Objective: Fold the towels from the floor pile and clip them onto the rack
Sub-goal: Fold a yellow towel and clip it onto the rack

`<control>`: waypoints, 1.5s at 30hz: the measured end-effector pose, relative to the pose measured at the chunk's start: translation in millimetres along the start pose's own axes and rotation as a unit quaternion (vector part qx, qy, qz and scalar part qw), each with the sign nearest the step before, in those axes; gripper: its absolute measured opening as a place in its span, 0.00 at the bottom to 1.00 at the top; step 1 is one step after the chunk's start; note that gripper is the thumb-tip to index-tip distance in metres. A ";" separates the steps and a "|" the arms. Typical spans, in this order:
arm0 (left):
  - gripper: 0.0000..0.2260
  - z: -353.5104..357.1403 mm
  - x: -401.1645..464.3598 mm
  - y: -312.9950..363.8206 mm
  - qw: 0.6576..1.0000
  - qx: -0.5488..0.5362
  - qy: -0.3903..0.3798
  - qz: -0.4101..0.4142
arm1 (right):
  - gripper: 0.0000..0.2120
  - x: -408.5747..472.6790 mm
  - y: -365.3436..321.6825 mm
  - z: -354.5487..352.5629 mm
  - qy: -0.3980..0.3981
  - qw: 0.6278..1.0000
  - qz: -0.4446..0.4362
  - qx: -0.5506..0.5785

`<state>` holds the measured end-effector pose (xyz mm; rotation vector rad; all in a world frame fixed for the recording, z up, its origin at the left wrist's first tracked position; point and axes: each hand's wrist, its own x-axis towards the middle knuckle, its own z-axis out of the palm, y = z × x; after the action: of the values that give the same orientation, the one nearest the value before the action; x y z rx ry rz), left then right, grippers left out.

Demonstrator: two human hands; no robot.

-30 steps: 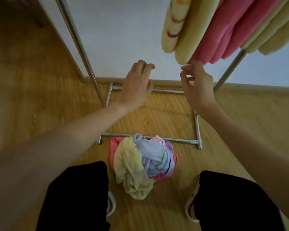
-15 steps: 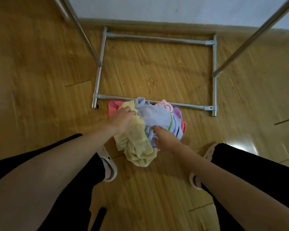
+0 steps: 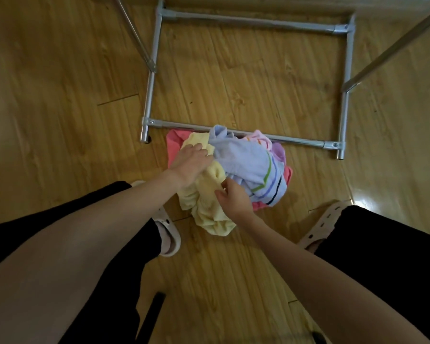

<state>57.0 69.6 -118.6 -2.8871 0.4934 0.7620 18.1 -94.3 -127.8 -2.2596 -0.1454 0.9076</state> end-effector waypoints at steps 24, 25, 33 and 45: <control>0.17 -124.5 -192.8 24.4 0.893 -0.376 0.139 -0.204 | 0.03 -218.9 -114.7 -193.2 0.187 0.959 -0.185 0.105; 0.17 -136.7 -200.3 30.3 0.892 -0.373 0.164 -0.195 | 0.03 -224.9 -116.0 -199.8 0.196 0.958 -0.182 0.106; 0.07 -231.0 -256.6 61.8 0.870 -0.388 0.283 -0.111 | 0.05 -267.8 -101.5 -225.1 0.198 0.972 -0.123 0.009; 0.09 -345.1 -314.1 135.6 0.735 -0.612 0.246 -0.155 | 0.16 -338.8 -111.7 -217.7 0.040 0.978 -0.202 0.044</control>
<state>-88.0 -35.6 333.1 -4.1952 -0.8534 0.2080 -79.2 -245.8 249.2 -2.0745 -0.4985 0.5923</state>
